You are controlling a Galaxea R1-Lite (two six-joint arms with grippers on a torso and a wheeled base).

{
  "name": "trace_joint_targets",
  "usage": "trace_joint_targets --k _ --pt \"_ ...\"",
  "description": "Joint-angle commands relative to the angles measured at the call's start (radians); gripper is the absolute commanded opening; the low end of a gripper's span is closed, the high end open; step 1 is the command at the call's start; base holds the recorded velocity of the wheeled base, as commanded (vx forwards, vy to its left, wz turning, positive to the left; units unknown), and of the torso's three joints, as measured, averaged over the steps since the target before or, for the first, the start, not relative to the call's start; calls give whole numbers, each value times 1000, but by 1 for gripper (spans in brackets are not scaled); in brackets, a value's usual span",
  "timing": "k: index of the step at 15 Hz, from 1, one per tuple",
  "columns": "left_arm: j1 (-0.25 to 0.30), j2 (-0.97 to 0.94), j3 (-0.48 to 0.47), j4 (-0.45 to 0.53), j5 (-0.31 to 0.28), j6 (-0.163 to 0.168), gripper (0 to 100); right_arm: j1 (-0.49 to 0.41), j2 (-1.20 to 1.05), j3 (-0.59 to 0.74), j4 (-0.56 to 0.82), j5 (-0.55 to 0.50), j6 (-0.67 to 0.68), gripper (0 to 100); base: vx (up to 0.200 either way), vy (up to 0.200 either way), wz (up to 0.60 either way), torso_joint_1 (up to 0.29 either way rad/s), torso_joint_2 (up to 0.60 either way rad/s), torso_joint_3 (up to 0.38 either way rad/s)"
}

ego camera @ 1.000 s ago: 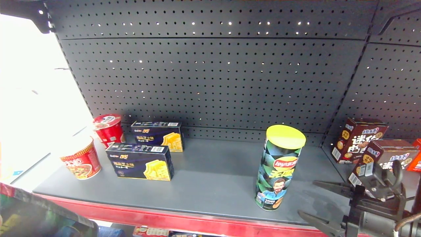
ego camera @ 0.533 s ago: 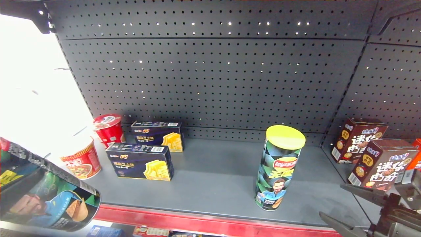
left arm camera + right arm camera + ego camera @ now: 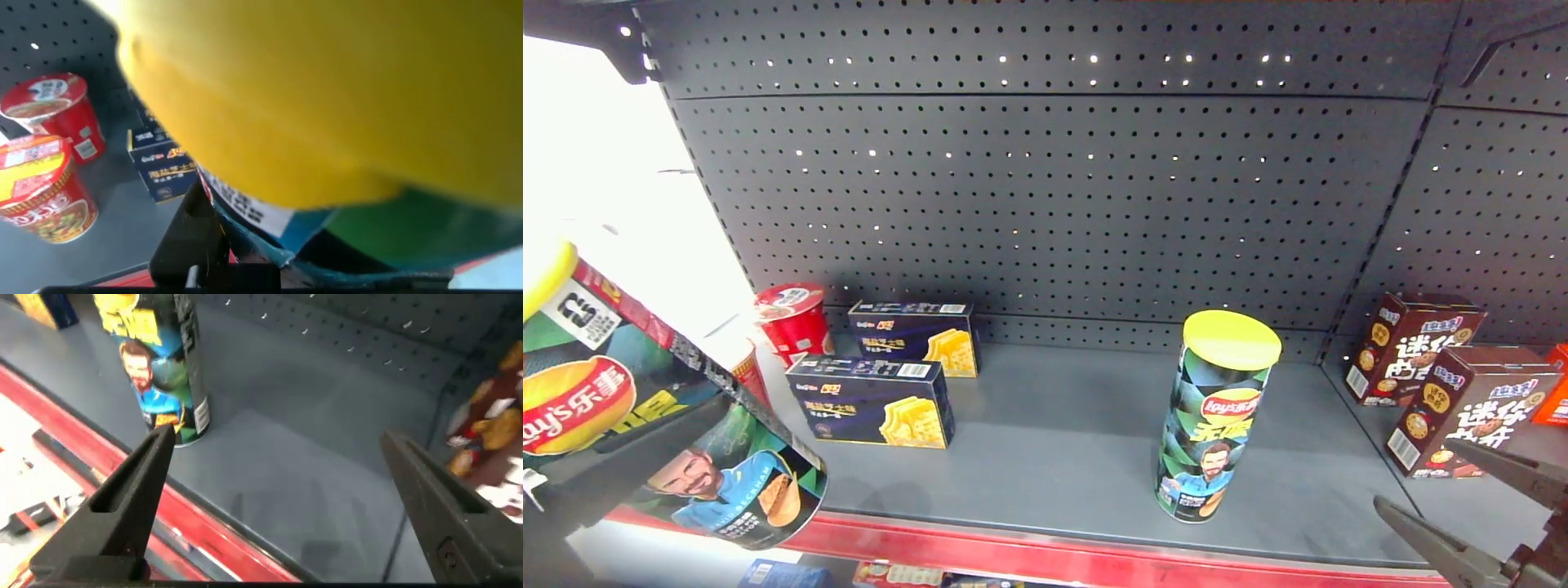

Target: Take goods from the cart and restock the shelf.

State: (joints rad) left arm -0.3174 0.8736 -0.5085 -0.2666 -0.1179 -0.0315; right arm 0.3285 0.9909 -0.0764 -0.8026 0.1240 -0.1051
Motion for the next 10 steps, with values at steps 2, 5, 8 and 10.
trace_joint_targets --k 2,5,8,10 --pt "-35 64 -8 -2 0 16 0 0 -132 64 22 -12 -27 100 0 0 0 0 0 0" --pt "-60 142 -59 -36 1 30 0 9 -139 46 22 -86 -42 100 0 0 0 0 0 0" --pt "-60 179 -102 -60 0 48 0 12 -141 60 25 -104 -45 100 0 0 0 0 0 0" --pt "-80 188 -154 -48 0 67 0 9 -143 72 36 -121 -88 100 0 0 0 0 0 0"
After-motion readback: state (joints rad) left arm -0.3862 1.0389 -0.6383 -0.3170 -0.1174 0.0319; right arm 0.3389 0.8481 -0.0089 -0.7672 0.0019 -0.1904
